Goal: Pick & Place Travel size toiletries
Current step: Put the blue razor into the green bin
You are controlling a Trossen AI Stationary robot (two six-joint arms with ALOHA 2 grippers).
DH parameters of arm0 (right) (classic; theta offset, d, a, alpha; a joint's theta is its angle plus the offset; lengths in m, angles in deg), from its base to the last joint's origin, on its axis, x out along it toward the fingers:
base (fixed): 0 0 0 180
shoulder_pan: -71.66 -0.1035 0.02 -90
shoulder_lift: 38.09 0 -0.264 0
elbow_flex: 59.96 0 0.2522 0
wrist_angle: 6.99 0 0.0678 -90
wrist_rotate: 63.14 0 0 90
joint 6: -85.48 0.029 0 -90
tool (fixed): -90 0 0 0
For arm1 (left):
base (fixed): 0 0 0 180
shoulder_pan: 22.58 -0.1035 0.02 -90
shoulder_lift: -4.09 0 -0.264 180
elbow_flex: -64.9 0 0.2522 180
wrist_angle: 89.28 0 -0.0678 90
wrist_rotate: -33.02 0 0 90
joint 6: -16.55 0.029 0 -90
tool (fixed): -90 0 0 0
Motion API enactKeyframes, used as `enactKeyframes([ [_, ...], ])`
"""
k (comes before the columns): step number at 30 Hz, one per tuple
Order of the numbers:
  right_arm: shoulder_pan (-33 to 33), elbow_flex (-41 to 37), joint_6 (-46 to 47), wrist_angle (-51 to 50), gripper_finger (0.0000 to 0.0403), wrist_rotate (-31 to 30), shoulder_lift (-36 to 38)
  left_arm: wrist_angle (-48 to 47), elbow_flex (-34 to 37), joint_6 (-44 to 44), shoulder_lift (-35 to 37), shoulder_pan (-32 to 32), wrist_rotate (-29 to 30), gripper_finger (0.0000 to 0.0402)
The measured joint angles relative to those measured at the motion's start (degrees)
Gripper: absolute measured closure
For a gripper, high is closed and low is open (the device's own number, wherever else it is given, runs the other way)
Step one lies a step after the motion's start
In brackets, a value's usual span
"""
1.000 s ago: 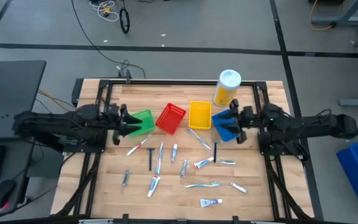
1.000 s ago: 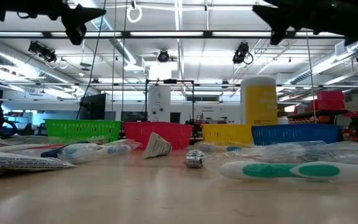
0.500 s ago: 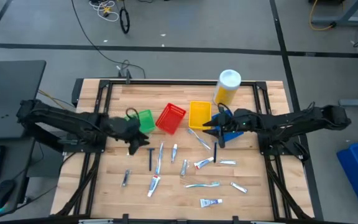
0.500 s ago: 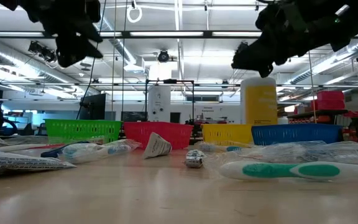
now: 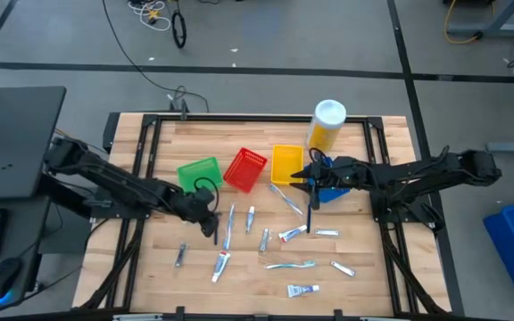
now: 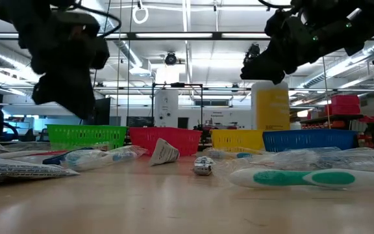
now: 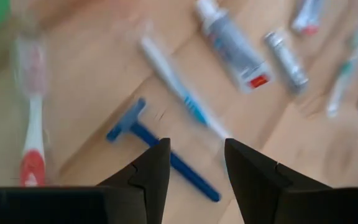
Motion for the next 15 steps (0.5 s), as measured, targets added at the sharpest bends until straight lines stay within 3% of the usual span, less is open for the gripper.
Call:
enactKeyframes([
  [9, 0.41, 0.0, -5.51, 3.04, 0.0277, 0.0, 0.0, 1.06, 0.0, -7.54, -8.22, 1.17, -1.39, 0.0239],
  [15, 0.52, 0.0, -5.51, 3.6, 0.027, 0.02, 0.02, 3.82, 0.0, -7.76, -10.45, 1.06, 1.66, 0.0239],
])
